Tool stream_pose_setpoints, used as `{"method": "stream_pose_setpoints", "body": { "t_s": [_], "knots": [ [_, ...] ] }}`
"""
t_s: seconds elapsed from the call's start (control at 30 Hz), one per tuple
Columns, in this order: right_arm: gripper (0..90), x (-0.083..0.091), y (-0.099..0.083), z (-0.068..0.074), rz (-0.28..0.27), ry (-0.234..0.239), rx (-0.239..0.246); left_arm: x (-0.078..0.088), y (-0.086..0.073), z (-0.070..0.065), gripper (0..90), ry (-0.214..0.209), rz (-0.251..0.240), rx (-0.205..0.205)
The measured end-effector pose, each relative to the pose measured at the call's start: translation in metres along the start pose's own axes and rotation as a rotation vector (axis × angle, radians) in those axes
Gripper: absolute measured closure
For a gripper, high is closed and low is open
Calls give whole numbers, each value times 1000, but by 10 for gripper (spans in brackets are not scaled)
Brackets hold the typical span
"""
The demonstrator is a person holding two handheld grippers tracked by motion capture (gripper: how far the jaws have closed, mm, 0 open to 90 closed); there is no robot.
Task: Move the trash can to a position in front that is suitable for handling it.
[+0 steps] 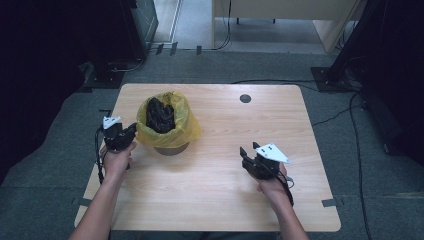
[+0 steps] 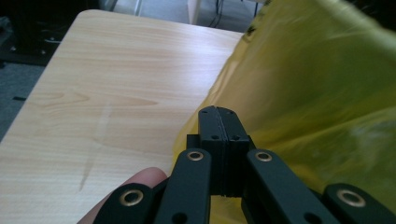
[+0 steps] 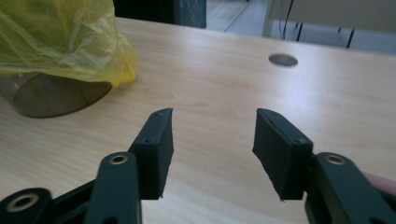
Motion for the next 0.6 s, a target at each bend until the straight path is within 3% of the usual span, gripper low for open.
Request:
{"method": "stream_pose_setpoints", "body": {
  "t_s": [0.13, 0.37, 0.43, 0.53, 0.6],
  "knots": [
    [490, -17, 10, 13, 30, -10, 64, -2, 1, -9, 900, -12, 11, -16],
    [575, -39, 30, 21, 33, 82, -6, -6, 1, -16, 900, 1, 15, -30],
    [586, -45, 34, 24, 37, 92, 1, -7, 1, -17, 900, 0, 18, -32],
    [565, -56, 40, 28, 39, 159, -1, -10, 1, -24, 900, -16, 22, -50],
    [582, -63, 44, 29, 46, 143, -4, -12, 1, -27, 900, -19, 22, -53]
  ]
}}
Point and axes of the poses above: each handheld gripper's, and its own axes: x roughly backward along the jaws, y roughly out of its top, z roughly to its left, the point moved 2 cm from there along -x, roughly forward along the jaws, and after that the axes turned 1 degree about -z, right-handed, at the moved point
